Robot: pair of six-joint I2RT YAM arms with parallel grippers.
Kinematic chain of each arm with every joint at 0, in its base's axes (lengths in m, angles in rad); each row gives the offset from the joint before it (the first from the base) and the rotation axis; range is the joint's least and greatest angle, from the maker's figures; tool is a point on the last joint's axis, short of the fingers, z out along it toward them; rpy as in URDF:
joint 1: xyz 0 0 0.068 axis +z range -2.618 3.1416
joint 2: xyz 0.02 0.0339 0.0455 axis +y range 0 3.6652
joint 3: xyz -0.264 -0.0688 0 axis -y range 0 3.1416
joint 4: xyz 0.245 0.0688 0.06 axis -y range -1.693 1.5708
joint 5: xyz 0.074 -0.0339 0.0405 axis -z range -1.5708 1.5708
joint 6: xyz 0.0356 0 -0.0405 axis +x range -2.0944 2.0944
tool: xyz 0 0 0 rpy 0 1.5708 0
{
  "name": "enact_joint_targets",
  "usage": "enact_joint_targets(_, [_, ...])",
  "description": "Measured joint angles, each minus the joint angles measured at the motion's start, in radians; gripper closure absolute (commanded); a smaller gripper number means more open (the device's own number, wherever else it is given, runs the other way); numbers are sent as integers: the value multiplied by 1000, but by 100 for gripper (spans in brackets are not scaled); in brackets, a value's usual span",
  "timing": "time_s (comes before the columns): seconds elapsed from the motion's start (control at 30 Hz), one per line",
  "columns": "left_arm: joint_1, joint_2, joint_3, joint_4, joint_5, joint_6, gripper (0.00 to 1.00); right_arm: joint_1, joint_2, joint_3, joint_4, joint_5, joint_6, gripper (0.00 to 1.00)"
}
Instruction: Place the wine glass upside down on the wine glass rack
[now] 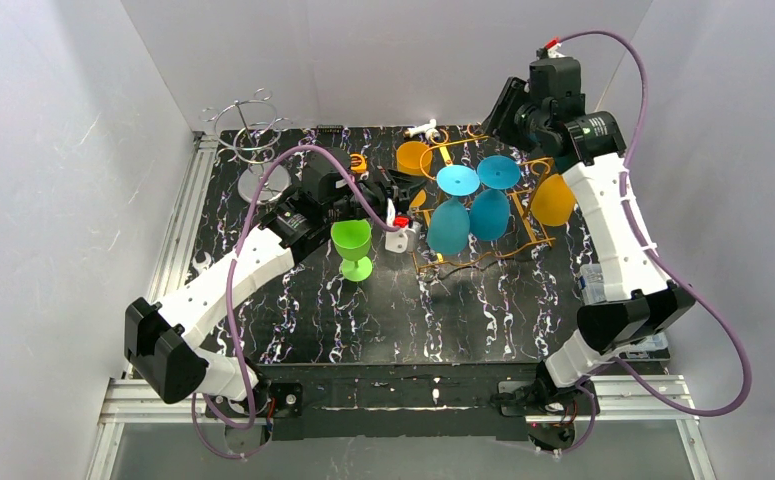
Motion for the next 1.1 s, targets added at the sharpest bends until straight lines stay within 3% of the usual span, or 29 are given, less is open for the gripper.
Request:
enact_joint_targets(0.43, [-11, 0, 0, 0, 37, -2, 98, 0, 53, 27, 9, 44, -19, 60])
enact_joint_targets(0.77, [-13, -98, -41, -38, 11, -65, 95, 0, 50, 19, 12, 64, -35, 42])
enact_joint_targets(1.1, [3, -184, -87, -86, -30, -106, 95, -2, -25, -135, 116, 96, 67, 48])
